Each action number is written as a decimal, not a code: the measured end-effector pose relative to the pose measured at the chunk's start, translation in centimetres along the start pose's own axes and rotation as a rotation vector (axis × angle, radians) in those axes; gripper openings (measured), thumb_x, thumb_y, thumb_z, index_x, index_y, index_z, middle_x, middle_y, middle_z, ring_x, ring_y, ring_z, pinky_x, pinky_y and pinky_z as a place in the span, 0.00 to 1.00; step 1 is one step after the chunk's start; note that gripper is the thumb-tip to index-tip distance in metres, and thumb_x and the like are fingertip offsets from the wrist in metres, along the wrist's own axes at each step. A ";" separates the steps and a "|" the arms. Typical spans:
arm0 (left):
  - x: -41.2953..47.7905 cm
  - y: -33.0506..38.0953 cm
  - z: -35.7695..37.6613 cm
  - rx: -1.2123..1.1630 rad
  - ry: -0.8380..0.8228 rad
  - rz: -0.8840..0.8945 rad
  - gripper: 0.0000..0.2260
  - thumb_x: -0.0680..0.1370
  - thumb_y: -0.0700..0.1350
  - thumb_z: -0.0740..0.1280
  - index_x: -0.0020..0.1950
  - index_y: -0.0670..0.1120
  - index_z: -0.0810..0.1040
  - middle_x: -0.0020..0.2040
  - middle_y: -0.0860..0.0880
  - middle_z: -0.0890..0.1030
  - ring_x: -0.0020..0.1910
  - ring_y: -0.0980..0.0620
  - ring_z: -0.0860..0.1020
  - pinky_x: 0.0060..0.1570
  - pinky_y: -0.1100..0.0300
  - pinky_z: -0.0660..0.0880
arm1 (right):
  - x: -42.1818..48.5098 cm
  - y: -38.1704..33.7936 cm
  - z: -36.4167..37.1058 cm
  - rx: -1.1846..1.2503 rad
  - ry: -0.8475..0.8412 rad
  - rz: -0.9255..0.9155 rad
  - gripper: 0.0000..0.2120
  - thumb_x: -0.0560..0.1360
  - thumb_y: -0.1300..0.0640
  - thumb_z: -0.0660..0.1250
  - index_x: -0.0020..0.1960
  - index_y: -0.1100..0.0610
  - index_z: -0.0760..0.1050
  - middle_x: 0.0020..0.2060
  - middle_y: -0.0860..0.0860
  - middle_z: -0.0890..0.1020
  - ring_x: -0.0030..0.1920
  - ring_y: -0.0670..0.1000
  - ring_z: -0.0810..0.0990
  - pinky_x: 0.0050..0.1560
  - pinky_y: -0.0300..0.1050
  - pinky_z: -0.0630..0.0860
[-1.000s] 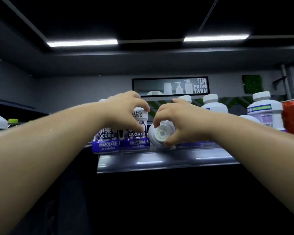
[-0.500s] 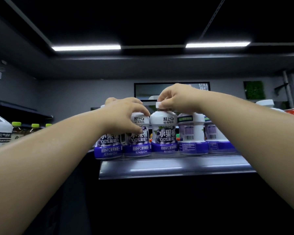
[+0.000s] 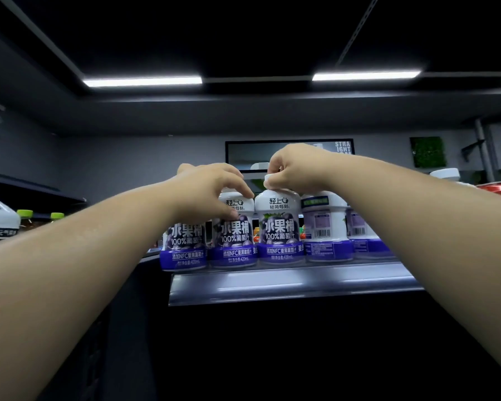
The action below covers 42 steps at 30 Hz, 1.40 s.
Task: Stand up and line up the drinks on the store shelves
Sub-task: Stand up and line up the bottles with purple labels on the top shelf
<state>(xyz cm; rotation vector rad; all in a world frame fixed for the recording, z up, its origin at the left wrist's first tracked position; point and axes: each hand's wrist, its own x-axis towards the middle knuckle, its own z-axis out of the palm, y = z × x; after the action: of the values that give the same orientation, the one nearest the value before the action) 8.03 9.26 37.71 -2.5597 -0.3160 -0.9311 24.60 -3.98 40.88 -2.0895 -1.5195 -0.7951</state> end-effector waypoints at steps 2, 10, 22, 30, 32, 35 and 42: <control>0.0 0.0 0.0 -0.007 -0.001 0.004 0.15 0.75 0.56 0.72 0.60 0.66 0.76 0.70 0.63 0.68 0.70 0.60 0.64 0.63 0.51 0.57 | -0.1 0.2 0.1 -0.002 0.002 -0.004 0.10 0.76 0.43 0.68 0.46 0.49 0.81 0.41 0.48 0.84 0.42 0.50 0.82 0.47 0.48 0.80; -0.2 0.4 0.1 -0.035 -0.021 -0.010 0.15 0.75 0.55 0.71 0.61 0.66 0.75 0.69 0.63 0.68 0.69 0.60 0.65 0.67 0.49 0.59 | -0.8 0.6 0.1 -0.005 -0.018 -0.032 0.15 0.79 0.39 0.64 0.53 0.49 0.82 0.44 0.43 0.82 0.47 0.47 0.80 0.51 0.47 0.76; 3.4 5.4 -0.2 -0.096 0.037 -0.076 0.24 0.74 0.59 0.70 0.69 0.60 0.70 0.68 0.54 0.73 0.66 0.51 0.72 0.67 0.43 0.67 | -3.2 6.5 -2.4 -0.135 -0.036 0.050 0.20 0.77 0.35 0.64 0.59 0.48 0.79 0.51 0.47 0.81 0.50 0.50 0.78 0.51 0.47 0.74; 5.6 7.3 0.5 -0.121 -0.082 -0.197 0.25 0.73 0.57 0.71 0.70 0.60 0.71 0.64 0.51 0.75 0.54 0.51 0.72 0.52 0.57 0.68 | -2.3 7.6 -1.8 0.184 -0.030 0.042 0.06 0.74 0.54 0.67 0.50 0.47 0.80 0.43 0.46 0.81 0.44 0.49 0.79 0.45 0.44 0.76; 5.6 7.3 0.6 -0.132 -0.062 -0.207 0.23 0.73 0.57 0.72 0.67 0.61 0.73 0.59 0.53 0.76 0.53 0.51 0.73 0.50 0.57 0.68 | -2.4 7.8 -1.9 0.239 -0.058 0.033 0.08 0.74 0.55 0.67 0.52 0.48 0.81 0.44 0.46 0.81 0.44 0.49 0.79 0.47 0.45 0.77; 5.9 7.3 0.5 -0.096 -0.066 -0.205 0.21 0.72 0.58 0.72 0.64 0.61 0.74 0.55 0.54 0.76 0.52 0.50 0.74 0.50 0.56 0.69 | -1.9 8.0 -1.6 0.050 -0.029 0.038 0.14 0.72 0.37 0.71 0.50 0.46 0.81 0.46 0.44 0.81 0.47 0.48 0.80 0.51 0.47 0.77; 6.0 7.0 0.5 -0.066 -0.078 -0.204 0.28 0.67 0.62 0.75 0.65 0.61 0.74 0.54 0.53 0.78 0.52 0.49 0.75 0.53 0.55 0.72 | -1.9 7.6 -2.1 0.356 -0.062 -0.009 0.08 0.74 0.54 0.68 0.53 0.49 0.81 0.47 0.51 0.83 0.47 0.54 0.82 0.47 0.52 0.80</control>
<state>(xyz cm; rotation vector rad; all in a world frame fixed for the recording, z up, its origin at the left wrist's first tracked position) 15.20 3.64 39.23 -2.6659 -0.5879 -0.9274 30.98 -8.99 41.07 -1.8577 -1.5721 -0.4265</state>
